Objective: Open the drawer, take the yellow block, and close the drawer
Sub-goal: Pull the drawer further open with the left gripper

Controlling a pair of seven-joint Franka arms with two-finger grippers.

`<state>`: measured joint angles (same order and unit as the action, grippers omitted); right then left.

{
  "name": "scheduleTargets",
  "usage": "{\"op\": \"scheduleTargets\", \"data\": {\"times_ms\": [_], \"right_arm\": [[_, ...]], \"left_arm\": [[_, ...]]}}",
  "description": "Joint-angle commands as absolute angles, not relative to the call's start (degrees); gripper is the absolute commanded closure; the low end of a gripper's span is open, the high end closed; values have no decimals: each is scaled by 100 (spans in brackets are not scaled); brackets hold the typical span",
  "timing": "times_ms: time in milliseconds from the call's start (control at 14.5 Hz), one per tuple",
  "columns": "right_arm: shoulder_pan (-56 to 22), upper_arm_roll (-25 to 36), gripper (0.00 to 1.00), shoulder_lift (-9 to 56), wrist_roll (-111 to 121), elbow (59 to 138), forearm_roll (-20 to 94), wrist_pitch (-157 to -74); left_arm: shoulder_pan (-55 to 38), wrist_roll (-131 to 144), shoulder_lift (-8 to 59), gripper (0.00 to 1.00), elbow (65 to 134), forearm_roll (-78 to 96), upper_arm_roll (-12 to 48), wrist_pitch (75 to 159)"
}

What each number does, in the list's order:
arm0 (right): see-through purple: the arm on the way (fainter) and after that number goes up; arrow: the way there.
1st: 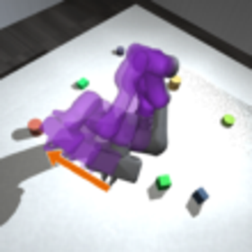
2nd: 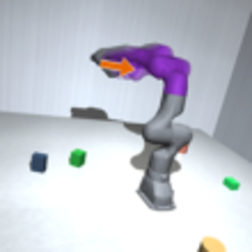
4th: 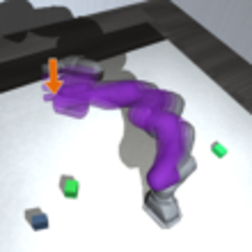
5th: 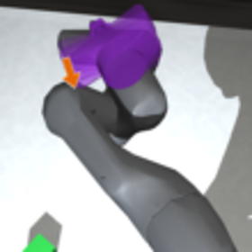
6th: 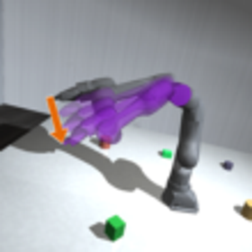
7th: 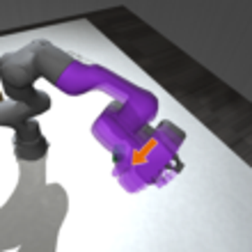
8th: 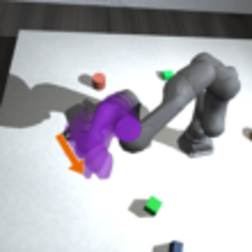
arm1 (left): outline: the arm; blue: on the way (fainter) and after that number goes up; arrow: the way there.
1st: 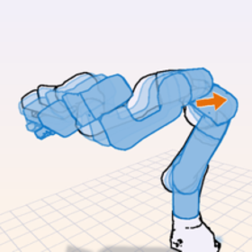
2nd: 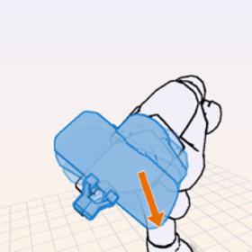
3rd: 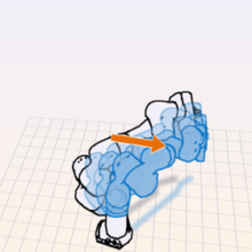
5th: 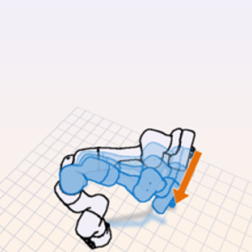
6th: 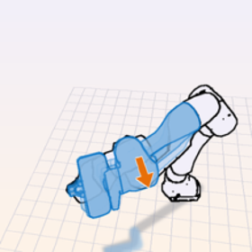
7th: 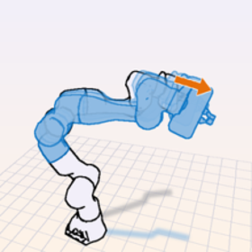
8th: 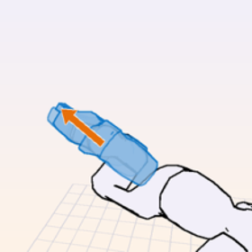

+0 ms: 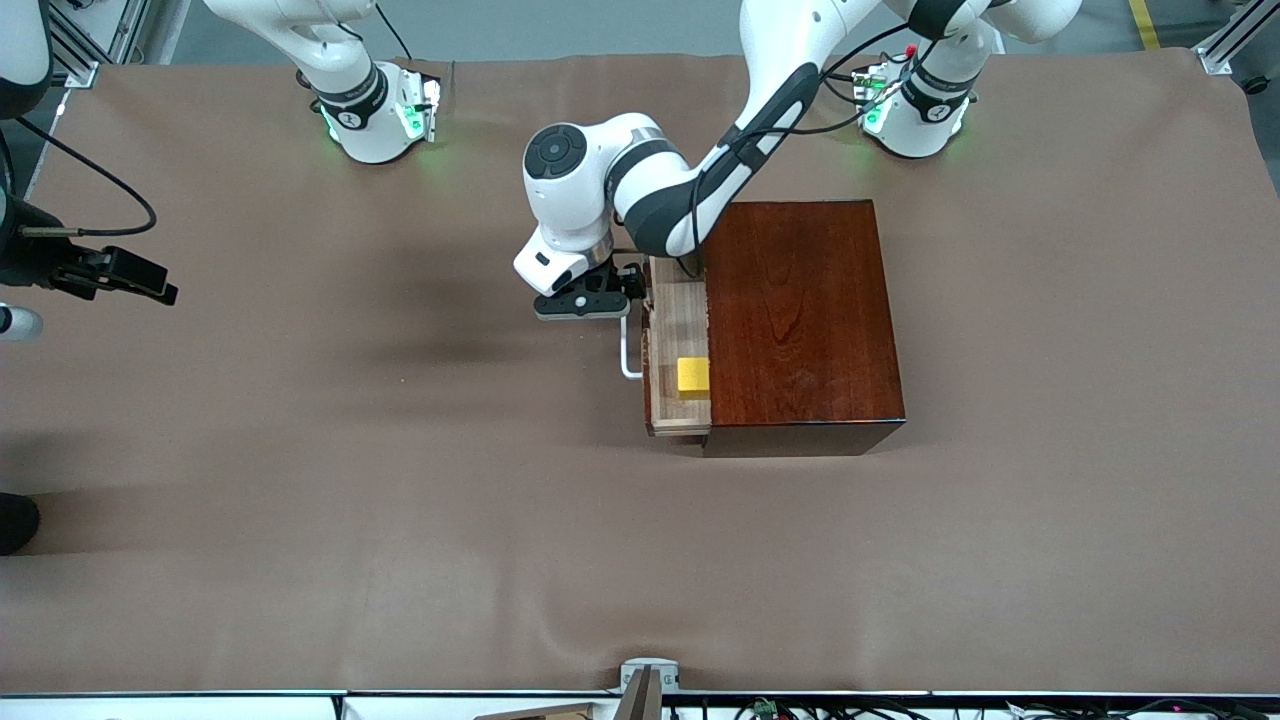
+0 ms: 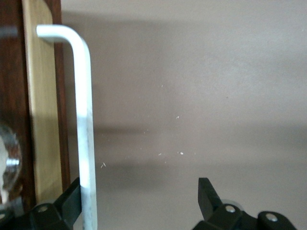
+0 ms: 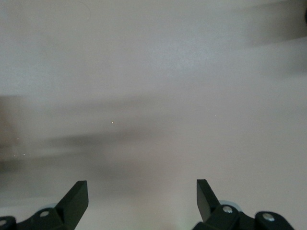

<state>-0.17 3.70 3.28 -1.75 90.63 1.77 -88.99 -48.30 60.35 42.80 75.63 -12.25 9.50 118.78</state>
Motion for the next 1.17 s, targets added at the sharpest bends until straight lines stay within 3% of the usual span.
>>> {"op": "scheduleTargets", "data": {"times_ms": [0, 1103], "right_arm": [[88, 290, 0, 220, -132, 9149, 79, -8886], [88, 290, 0, 220, -141, 9149, 79, -8886]], "left_arm": [[-4913, 5661, 4438, 0, 7348, -1090, 914, 12630], [-4896, 5739, 4518, 0, 7321, -1064, 659, 13430]]}}
